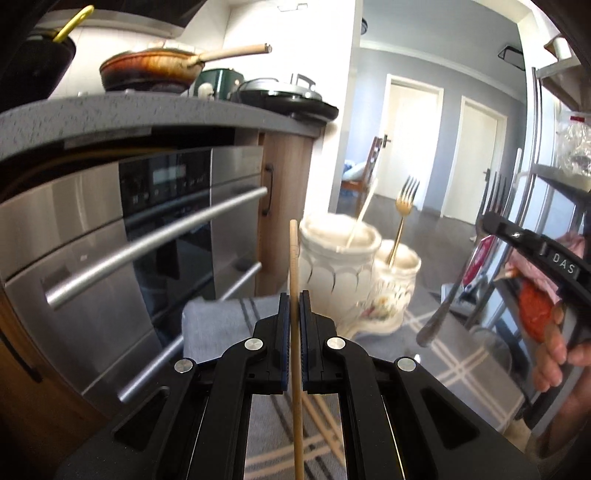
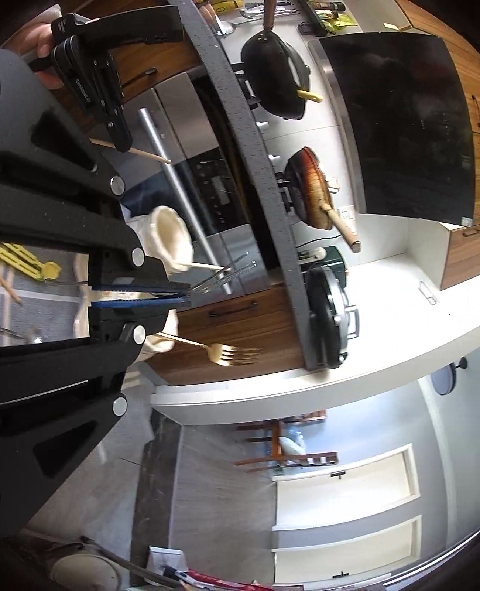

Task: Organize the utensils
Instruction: 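Lift the knife into the smaller pot while the left tool drops the chopstick into the larger pot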

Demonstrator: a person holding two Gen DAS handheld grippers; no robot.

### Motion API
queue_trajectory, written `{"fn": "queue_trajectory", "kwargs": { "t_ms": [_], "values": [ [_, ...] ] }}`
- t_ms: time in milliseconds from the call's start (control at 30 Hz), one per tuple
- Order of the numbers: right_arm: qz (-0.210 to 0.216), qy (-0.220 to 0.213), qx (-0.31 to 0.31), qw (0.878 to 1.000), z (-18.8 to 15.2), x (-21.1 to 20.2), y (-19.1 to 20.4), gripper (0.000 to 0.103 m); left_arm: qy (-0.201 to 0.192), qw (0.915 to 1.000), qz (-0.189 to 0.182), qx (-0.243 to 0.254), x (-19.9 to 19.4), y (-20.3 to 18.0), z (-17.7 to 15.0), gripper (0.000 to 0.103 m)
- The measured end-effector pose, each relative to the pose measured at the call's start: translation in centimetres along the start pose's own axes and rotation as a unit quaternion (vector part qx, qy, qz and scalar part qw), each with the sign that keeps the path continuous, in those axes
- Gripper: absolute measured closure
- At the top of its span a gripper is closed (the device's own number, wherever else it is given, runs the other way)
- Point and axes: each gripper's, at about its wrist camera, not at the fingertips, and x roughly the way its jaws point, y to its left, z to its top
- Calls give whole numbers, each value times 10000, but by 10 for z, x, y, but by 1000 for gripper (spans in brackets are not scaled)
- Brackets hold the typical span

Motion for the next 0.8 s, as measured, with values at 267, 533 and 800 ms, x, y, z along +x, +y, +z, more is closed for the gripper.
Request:
{"fn": "queue_trajectory", "kwargs": {
  "t_ms": [267, 533, 800],
  "values": [
    [-29, -918, -41, 9958, 40, 9, -2, 100, -718, 9973, -20, 160, 8, -22, 59, 97],
    [-175, -1110, -96, 9936, 41, 32, -17, 100, -1235, 9923, -9, 137, 35, -39, 107, 97],
    [-174, -780, 27, 9968, 23, 58, -40, 100, -1524, 9871, 445, 194, 76, -51, 136, 97]
  ]
}}
